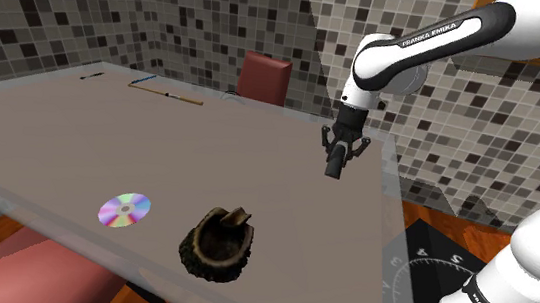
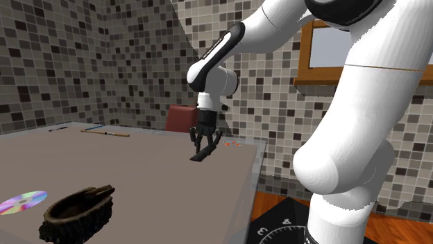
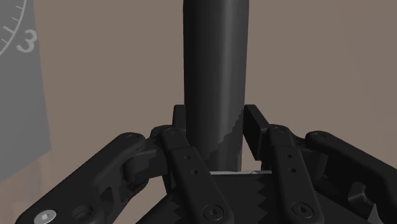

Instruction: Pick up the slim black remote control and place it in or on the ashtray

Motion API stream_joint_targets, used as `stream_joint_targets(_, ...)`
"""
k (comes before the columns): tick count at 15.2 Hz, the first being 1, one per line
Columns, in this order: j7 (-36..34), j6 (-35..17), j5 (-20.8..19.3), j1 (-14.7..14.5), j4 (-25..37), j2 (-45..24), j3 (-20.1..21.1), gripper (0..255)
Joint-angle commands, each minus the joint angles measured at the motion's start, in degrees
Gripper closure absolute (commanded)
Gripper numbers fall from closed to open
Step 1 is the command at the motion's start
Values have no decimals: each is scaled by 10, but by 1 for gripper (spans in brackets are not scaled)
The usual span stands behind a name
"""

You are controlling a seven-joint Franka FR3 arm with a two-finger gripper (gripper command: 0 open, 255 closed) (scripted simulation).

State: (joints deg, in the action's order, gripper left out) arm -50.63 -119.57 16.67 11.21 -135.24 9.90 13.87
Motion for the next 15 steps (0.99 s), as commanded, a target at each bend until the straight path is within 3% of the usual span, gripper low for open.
stream_joint_targets(1,-3,17,-1,0,9,8,-1,255)
stream_joint_targets(13,-18,111,-7,3,69,43,-8,255)
stream_joint_targets(15,-30,108,-2,-3,67,45,1,255)
